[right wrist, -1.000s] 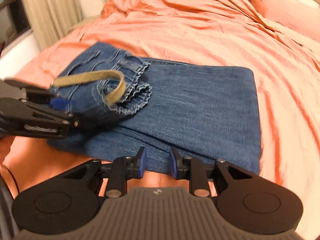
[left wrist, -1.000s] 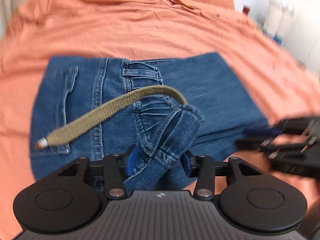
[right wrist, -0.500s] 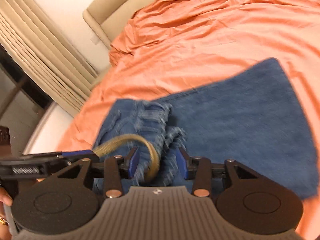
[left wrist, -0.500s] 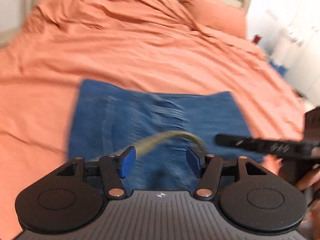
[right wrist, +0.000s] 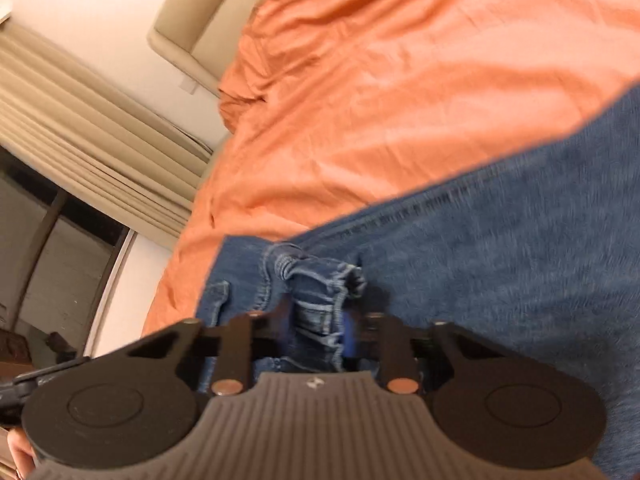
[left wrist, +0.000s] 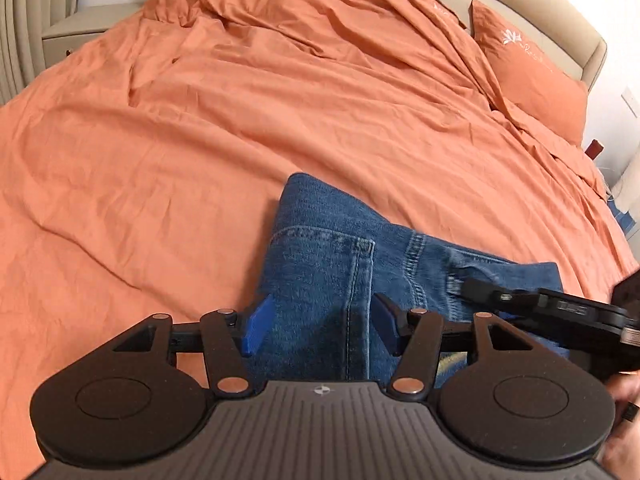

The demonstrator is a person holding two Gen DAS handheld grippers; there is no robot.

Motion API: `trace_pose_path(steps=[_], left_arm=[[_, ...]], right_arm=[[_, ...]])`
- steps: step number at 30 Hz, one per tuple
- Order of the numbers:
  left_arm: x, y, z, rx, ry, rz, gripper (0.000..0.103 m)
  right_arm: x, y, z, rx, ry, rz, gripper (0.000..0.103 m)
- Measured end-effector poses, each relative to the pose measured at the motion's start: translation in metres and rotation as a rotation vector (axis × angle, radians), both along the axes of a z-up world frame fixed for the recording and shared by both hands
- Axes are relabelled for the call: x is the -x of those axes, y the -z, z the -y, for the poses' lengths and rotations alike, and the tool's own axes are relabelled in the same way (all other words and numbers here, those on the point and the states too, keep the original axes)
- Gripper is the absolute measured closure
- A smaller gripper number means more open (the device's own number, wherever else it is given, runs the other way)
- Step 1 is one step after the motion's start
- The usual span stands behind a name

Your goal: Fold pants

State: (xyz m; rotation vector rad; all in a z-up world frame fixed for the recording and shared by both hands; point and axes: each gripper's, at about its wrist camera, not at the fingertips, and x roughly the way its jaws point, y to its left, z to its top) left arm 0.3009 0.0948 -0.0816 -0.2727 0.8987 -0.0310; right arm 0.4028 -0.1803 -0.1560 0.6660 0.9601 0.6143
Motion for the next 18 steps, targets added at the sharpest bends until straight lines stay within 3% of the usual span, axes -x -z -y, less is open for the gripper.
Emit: trace_pose_path(steps=[3,6,8,12,18], left_arm=[[-0.003,-0.005,0.000,0.032,0.017,0.029,0.043],[-0.005,-0.015,0.005,0.074,0.042,0.071,0.043],[-0.010,-0.017,0.013,0.059,0.067,0.069,0.043],[-0.024,-0.004,0.035,-0.041,0.115,0.013,0.054],[-0.033,0.015,0.038,-0.085,0.112,-0.047,0.054]], right_arm=[[0.017,-0.033,0.008,-0.050,-0.004,0.058,0.092],[0.038,-0.062,0.023,-0.175,0.002,0.054,0.092],[0.054,-0.069,0.029,-0.183,0.017,0.038,0.092],[0.068,-0.040,0.039,-0.111,0.089,-0.046,0.093],[0.060,0.014,0.041,-0.101,0.121,-0.121,0.093]])
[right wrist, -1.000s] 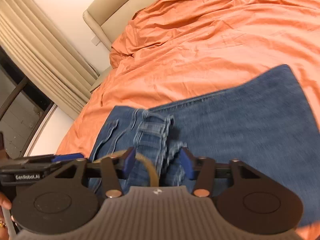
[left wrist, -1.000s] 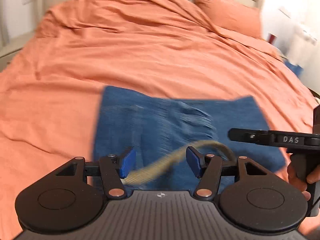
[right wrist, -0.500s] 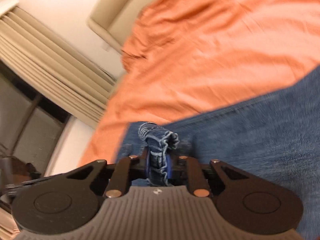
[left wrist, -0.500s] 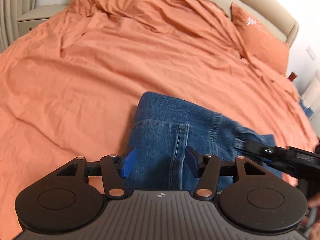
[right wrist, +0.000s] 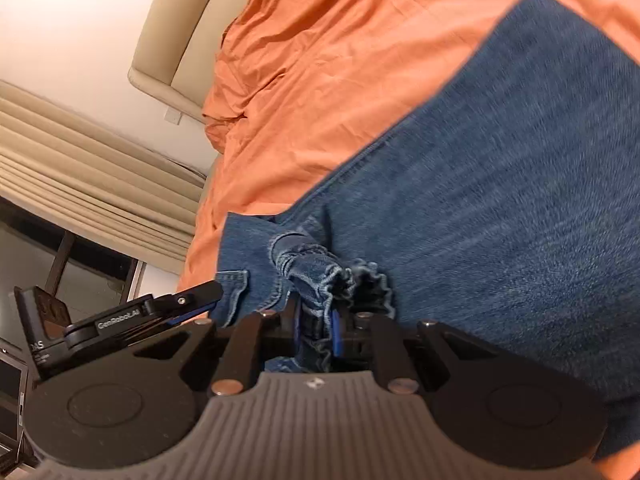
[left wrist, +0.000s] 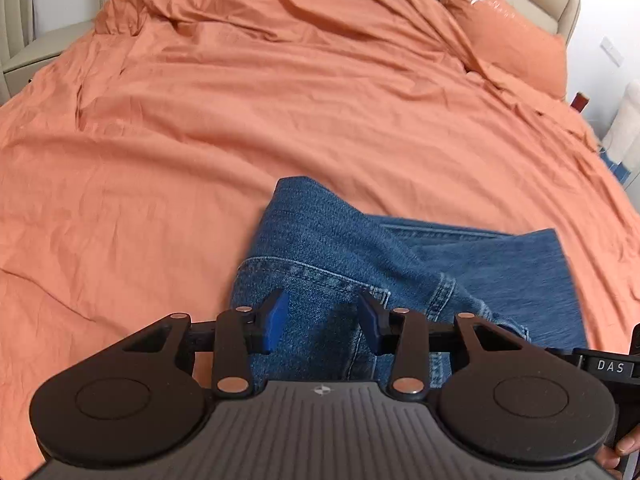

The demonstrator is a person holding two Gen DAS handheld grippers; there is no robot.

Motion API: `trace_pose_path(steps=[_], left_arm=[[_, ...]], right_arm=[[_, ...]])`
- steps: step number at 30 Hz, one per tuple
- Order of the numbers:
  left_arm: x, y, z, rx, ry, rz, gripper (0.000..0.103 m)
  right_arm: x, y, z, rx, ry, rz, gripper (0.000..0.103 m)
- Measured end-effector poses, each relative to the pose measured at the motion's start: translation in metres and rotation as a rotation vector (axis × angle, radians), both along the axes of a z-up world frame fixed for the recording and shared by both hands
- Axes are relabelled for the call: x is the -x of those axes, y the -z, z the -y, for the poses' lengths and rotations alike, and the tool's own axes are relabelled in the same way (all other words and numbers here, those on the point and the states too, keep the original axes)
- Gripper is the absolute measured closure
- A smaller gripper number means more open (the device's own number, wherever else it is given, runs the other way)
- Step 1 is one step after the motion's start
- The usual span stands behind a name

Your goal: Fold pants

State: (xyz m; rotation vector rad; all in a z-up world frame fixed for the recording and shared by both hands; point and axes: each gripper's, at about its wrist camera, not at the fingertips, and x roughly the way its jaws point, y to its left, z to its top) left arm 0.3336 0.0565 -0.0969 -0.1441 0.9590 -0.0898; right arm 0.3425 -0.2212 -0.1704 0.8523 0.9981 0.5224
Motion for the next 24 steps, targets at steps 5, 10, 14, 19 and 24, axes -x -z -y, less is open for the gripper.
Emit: trace_pose_path(steps=[5,10,14,19,24], left_arm=[[-0.007,0.008,0.001,-0.036,0.003,-0.034,0.055],[-0.009,0.019,-0.001,-0.035,-0.006,-0.043,0.055],[-0.007,0.020,-0.003,-0.013,-0.009,-0.029,0.055],[-0.002,0.008,-0.013,0.048,-0.032,-0.002,0.055],[0.015,-0.024,-0.035,0.114,-0.079,0.079,0.055]], right_arm=[[-0.003,0.012,0.010,-0.077,0.006,-0.030,0.072],[-0.010,0.027,0.020,-0.157,-0.008,-0.075,0.069],[-0.013,0.037,0.009,-0.167,-0.038,-0.075,0.069],[-0.013,0.031,-0.001,-0.179,-0.042,-0.051,0.086],[-0.015,-0.026,-0.014,-0.095,-0.061,0.062,0.088]])
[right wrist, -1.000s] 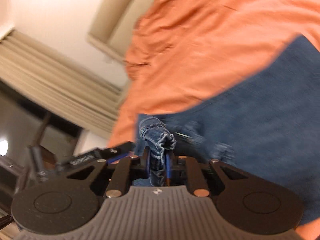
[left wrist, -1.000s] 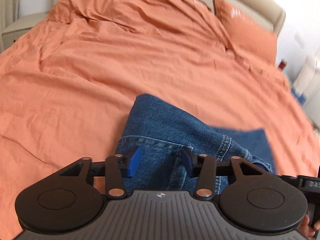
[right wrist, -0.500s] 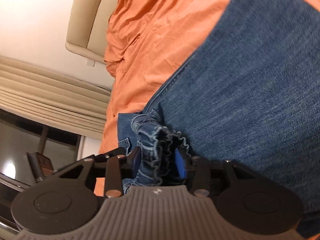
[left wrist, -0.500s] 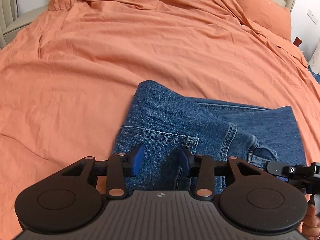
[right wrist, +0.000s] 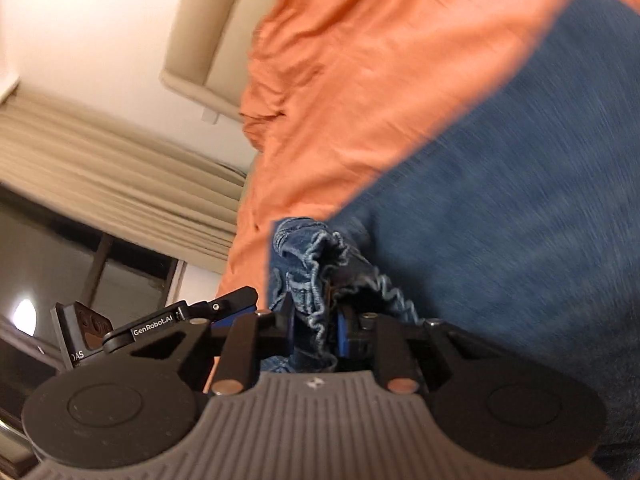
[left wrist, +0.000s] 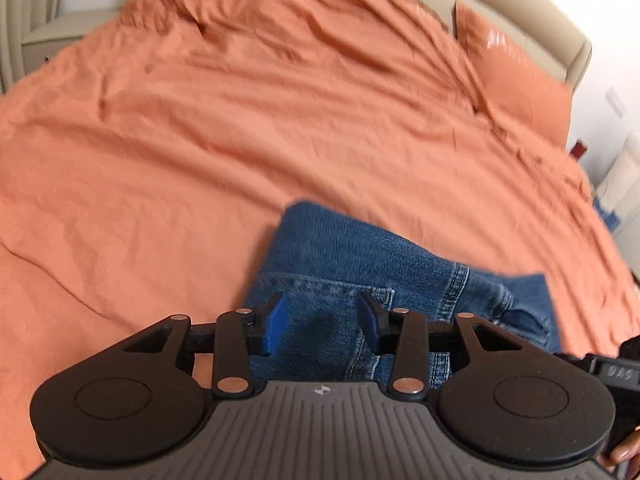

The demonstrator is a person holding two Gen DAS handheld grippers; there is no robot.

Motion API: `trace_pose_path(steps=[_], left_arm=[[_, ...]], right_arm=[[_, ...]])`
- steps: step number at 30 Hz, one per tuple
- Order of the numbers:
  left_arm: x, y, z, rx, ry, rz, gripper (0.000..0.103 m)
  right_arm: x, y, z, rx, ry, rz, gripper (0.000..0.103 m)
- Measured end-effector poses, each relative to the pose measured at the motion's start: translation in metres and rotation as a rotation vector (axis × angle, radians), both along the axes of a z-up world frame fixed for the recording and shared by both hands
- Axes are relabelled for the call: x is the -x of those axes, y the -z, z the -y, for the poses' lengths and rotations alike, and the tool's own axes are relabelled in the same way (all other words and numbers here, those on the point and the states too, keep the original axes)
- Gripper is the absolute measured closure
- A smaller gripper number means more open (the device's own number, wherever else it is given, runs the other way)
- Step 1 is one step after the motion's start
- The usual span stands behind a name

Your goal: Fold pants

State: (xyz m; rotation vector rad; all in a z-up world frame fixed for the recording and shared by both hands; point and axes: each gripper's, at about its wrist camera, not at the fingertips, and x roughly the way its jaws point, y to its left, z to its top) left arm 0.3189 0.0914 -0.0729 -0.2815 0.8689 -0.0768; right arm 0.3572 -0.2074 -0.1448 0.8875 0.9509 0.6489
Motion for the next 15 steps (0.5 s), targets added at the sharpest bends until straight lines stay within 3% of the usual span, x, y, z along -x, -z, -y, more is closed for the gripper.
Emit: trace_pose_path(steps=[3,10,15], left_arm=[[0.012,-0.024,-0.010,-0.020,-0.032,0.056,0.055],[0.036,-0.052,-0.029,0.046,-0.078,0.116,0.055],[0.038,-0.050,-0.022,0.092,-0.034,0.125,0.055]], right_arm=[[-0.012,-0.051,-0.018,0.069,-0.046,0.066,0.089],[-0.030,-0.191,-0.069,0.284,-0.158,0.245,0.089],[-0.029,-0.235,-0.056,0.396,-0.131,0.268,0.089]])
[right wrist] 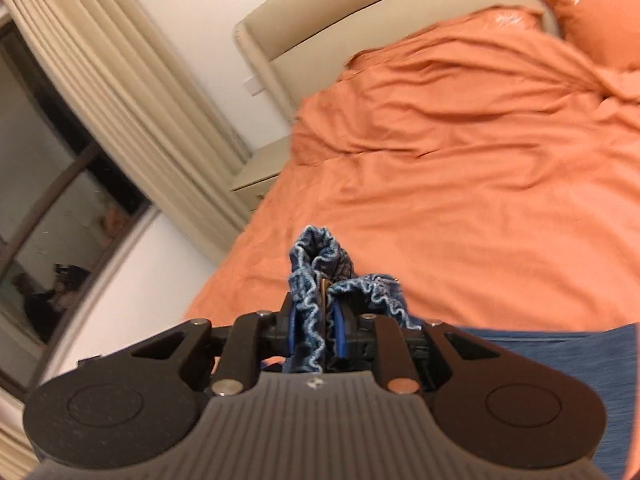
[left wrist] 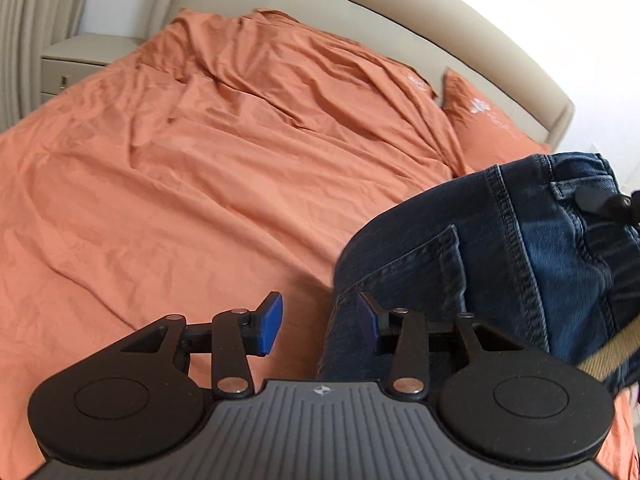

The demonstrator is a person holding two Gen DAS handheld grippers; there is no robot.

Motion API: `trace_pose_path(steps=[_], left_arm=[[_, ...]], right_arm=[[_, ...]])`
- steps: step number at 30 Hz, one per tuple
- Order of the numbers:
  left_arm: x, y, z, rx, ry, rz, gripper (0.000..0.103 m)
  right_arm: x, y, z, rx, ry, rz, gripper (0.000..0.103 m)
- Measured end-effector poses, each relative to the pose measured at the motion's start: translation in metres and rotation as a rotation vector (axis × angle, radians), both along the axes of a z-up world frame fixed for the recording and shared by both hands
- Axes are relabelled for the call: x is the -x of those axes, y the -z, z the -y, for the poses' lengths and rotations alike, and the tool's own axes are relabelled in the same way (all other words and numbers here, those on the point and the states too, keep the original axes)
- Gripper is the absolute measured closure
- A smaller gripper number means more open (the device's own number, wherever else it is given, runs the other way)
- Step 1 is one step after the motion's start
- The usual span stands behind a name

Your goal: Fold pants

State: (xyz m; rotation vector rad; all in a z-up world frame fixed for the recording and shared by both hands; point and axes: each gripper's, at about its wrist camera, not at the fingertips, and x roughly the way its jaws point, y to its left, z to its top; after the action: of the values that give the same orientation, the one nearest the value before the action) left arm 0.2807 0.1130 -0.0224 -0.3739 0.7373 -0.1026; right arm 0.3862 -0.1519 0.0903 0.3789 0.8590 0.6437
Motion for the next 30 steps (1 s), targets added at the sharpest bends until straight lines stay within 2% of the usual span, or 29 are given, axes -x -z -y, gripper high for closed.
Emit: trace_pose_path(steps=[4,8,12,15,20,23,25,30], left_arm=[[-0.007,0.009,0.019,-0.007,0.070,-0.009,0.058],[-0.022,0.019,0.044,-0.045,0.125,-0.019,0.058],[-0.038,0.036,0.063,-0.072,0.156,-0.041,0.058],[-0.055,0.054,0.076,-0.089,0.170,-0.076,0.058],[-0.076,0.080,0.096,-0.112,0.189,-0.115,0.058],[-0.093,0.096,0.109,-0.185,0.186,-0.149,0.059],[-0.104,0.107,0.116,-0.268,0.165,-0.180,0.059],[-0.112,0.113,0.116,-0.318,0.139,-0.216,0.059]], right_arm=[[-0.001,0.007,0.041,0.033,0.073,-0.040,0.090],[-0.007,0.041,0.092,0.017,0.147,-0.113,0.090],[-0.013,0.090,0.146,0.048,0.233,-0.161,0.090],[-0.022,0.142,0.175,0.055,0.269,-0.255,0.090],[-0.033,0.217,0.205,0.032,0.314,-0.355,0.091],[-0.036,0.246,0.216,0.003,0.326,-0.405,0.090],[-0.036,0.256,0.218,0.002,0.319,-0.394,0.091],[-0.025,0.257,0.217,0.029,0.314,-0.326,0.090]])
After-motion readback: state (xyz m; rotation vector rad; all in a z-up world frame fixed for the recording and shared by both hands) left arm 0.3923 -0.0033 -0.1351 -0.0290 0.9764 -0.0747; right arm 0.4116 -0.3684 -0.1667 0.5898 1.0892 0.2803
